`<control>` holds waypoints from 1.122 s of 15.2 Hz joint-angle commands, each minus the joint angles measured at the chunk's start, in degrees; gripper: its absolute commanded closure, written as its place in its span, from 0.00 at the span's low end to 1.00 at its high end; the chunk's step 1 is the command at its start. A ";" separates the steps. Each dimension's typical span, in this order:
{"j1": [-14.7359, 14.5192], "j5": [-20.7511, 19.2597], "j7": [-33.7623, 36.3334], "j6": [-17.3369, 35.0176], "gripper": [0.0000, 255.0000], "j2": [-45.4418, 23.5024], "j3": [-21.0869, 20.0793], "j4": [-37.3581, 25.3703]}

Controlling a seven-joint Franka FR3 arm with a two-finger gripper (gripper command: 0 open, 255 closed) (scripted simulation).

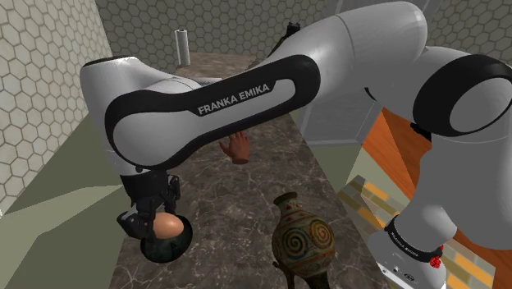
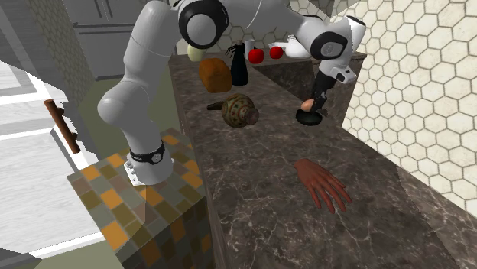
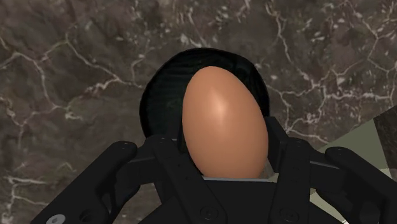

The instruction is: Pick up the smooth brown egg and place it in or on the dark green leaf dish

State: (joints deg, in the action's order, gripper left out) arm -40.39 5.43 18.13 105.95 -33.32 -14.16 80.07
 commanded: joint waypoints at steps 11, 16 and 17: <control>0.24 -0.05 0.09 -3.69 0.00 0.19 0.05 -3.49; 0.38 -0.14 0.22 -7.20 0.00 0.01 0.10 -7.14; 0.38 -0.14 0.22 -7.20 0.00 0.01 0.10 -7.15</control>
State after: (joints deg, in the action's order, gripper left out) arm -40.01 5.29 18.33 98.88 -33.29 -14.06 73.06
